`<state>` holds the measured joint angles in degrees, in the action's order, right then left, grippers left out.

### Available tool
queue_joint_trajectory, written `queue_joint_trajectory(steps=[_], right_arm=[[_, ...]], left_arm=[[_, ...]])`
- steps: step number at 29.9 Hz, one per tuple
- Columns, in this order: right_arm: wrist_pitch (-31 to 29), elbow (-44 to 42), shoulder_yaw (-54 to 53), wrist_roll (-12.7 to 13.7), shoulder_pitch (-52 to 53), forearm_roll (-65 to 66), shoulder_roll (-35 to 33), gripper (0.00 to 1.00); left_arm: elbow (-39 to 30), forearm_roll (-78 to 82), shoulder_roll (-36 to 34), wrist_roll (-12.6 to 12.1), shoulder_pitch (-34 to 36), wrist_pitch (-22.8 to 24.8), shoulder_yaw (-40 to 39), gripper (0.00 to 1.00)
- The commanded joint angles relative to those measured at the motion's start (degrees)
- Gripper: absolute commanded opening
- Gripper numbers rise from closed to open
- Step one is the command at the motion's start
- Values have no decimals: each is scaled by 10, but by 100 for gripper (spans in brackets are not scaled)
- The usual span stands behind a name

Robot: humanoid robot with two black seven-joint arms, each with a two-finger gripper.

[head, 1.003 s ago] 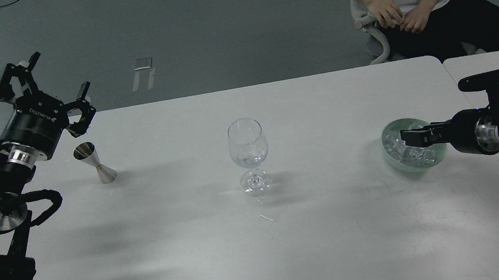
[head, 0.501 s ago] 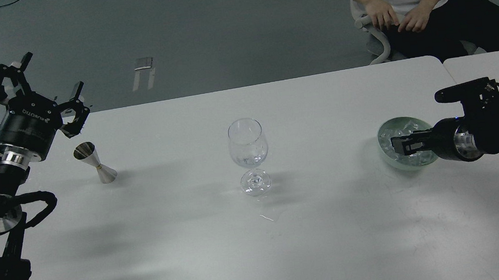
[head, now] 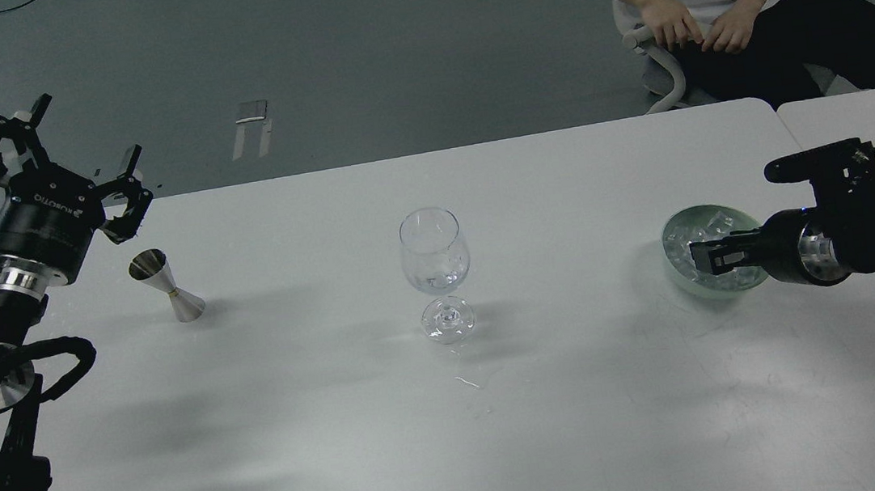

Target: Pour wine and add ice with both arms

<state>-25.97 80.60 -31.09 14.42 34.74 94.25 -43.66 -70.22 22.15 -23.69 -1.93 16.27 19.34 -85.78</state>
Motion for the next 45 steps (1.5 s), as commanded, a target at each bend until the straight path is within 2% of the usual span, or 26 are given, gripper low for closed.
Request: queue_joint_trajectory(steps=[1, 5, 10, 20, 45], right_arm=[[0, 0, 5, 0, 0, 1, 0, 58], [0, -2, 5, 1, -1, 1, 0, 56], [0, -3, 5, 10, -2, 3, 2, 42], [0, -5, 6, 10, -13, 3, 3, 36], [0, -4, 1, 10, -8, 1, 18, 36]], left_arm=[[0, 0, -3, 0, 0, 0, -2, 97], [0, 0, -5, 0, -5, 0, -4, 97], [0, 0, -4, 0, -6, 0, -4, 97], [0, 0, -2, 0, -6, -1, -4, 97], [-1, 0, -7, 2, -7, -1, -5, 97]])
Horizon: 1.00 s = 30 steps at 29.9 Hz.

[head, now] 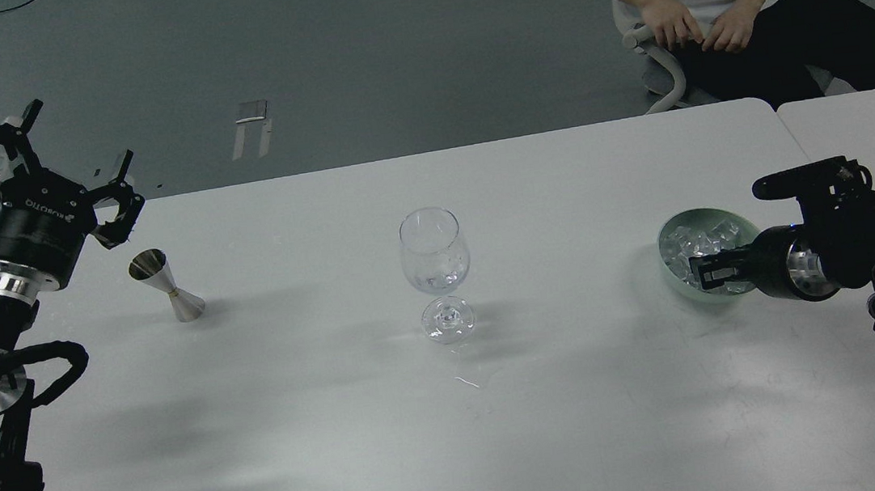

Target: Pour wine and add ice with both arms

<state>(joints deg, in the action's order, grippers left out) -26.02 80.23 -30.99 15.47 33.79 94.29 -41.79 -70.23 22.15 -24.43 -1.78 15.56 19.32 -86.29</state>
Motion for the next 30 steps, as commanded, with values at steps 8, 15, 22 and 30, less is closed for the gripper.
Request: queue_joint_trajectory(steps=[8, 15, 22, 30], right_arm=[[1, -2, -2, 0, 2, 1, -1, 37], [3, -10, -3, 0, 0, 4, 0, 39], [4, -13, -11, 0, 1, 3, 0, 39], [6, -16, -20, 0, 0, 3, 0, 40]], left_arm=[[-1, 0, 2, 0, 0, -2, 1, 97], [-1, 0, 3, 1, 0, -1, 1, 97], [-1, 0, 2, 1, 1, -1, 1, 97], [0, 0, 3, 1, 1, -1, 1, 97]])
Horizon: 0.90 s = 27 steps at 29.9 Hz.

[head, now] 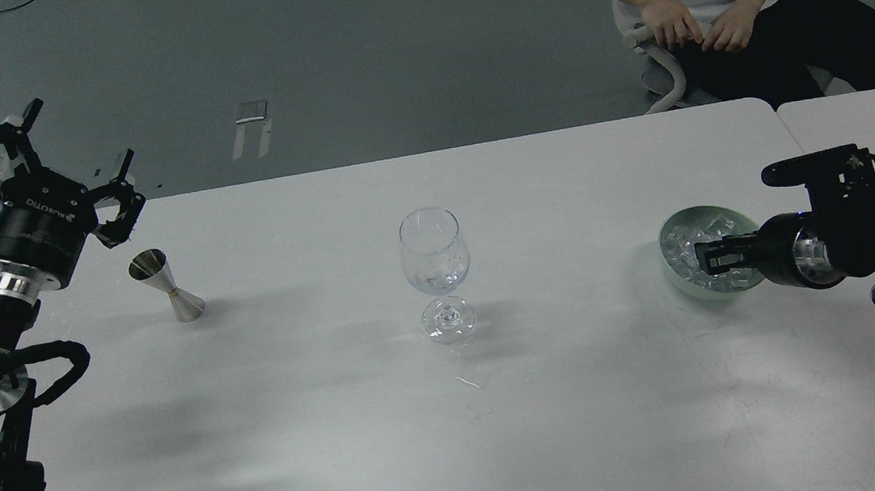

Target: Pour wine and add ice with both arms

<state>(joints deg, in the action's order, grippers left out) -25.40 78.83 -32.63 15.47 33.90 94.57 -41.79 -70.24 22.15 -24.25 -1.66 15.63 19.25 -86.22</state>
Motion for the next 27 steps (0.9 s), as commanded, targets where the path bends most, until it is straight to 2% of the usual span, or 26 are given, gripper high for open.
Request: queue_joint_trajectory(steps=[1, 12, 18, 20, 24, 27], right_arm=[[0, -3, -3, 0, -2, 0, 1, 40], [0, -17, -3, 0, -2, 0, 17, 40], [0, -17, -3, 0, -1, -1, 18, 37], [0, -16, -3, 0, -1, -1, 17, 33], [-4, -16, -3, 0, 0, -2, 17, 16], [-4, -15, -3, 0, 1, -3, 16, 15]], left_arm=[[0, 0, 1, 0, 0, 0, 0, 97], [5, 0, 1, 1, 0, 1, 0, 97], [6, 0, 1, 1, 0, 1, 0, 97], [6, 0, 1, 1, 1, 1, 0, 97], [6, 0, 2, 1, 2, 1, 0, 97], [6, 0, 1, 1, 2, 1, 1, 97]])
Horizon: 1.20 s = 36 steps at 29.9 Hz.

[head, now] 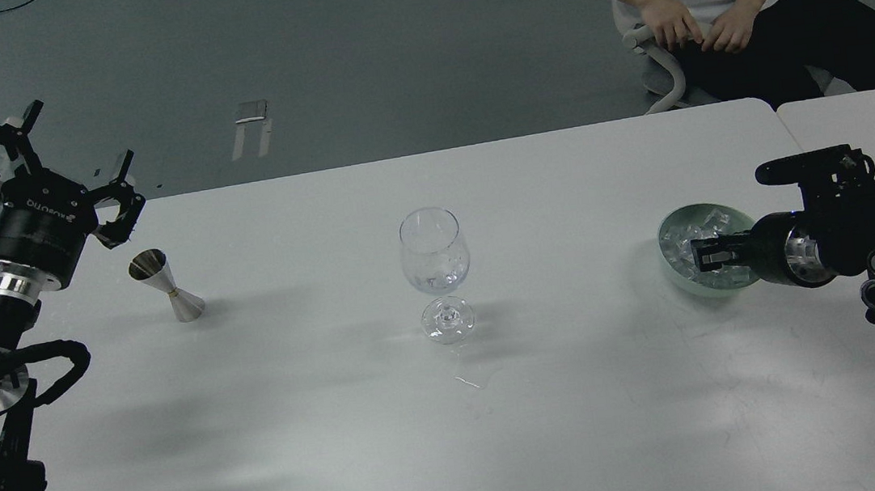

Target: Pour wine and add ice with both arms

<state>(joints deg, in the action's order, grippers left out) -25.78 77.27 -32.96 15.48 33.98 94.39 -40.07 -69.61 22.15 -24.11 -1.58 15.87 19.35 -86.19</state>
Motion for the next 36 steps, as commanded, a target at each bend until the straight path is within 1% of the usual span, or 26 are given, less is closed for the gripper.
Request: queue_joint_trajectory(steps=[1, 7, 17, 21, 23, 27, 29, 31, 33, 35, 36], right_arm=[[-1, 2, 0, 0, 1, -2, -1, 15], [-1, 16, -1, 0, 1, -4, -7, 15], [-1, 114, -55, -2, 2, -7, -79, 15], [-3, 145, -93, -4, 1, -8, -84, 15], [-3, 165, -119, -4, 2, -8, -70, 15], [-3, 184, -130, -1, 12, -7, -27, 15], [-5, 187, -127, 0, 44, -7, 2, 15], [-8, 186, -126, 0, 59, -7, 17, 15], [-8, 182, -121, -1, 81, -7, 54, 15], [-13, 177, -113, 1, 98, -5, 116, 15], [-15, 176, -112, 2, 101, -5, 130, 15]], left_arm=[[0, 0, -1, 1, 0, 0, 1, 97], [0, 0, -2, 0, 0, 1, 0, 97], [-2, 0, -7, -1, 4, 0, -1, 97], [-2, -1, -9, -1, 4, -1, -1, 97], [-2, -1, -8, 0, 4, -3, -1, 97], [-2, 0, -9, 0, 4, -4, -1, 97], [-2, 0, -10, 0, 5, -3, -1, 97], [-1, 0, -13, 0, 6, -1, -1, 97], [0, 0, -14, 0, 6, -1, -1, 97], [0, 0, -15, 0, 6, -1, -1, 97], [0, 0, -15, 0, 6, -2, -1, 97]])
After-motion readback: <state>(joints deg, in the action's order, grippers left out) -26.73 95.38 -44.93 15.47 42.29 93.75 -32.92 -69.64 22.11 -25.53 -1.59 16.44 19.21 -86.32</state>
